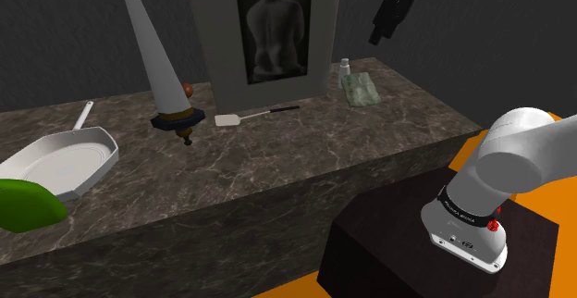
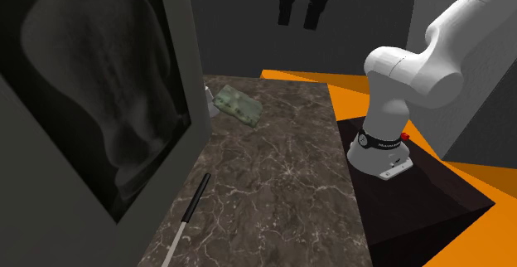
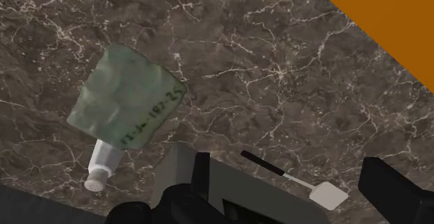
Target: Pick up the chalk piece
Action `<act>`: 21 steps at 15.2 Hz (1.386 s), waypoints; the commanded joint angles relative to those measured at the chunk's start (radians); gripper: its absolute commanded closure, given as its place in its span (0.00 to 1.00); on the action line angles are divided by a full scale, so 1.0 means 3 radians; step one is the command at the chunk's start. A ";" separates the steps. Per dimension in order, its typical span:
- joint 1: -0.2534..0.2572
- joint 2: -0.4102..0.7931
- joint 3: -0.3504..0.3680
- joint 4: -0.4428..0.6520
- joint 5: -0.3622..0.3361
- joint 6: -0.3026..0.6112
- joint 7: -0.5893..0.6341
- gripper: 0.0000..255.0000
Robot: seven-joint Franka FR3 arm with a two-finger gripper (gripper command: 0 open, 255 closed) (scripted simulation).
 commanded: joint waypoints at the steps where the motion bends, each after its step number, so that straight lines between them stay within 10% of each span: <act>1: 0.0000 0.0000 0.0000 0.0000 0.0000 0.0000 0.0000 0.00; 13: 0.0124 0.2196 -0.1429 0.1561 0.0535 -0.1206 -0.1861 0.00; 21: -0.0416 0.4158 -0.1586 0.3170 0.1033 -0.2414 -0.2938 0.00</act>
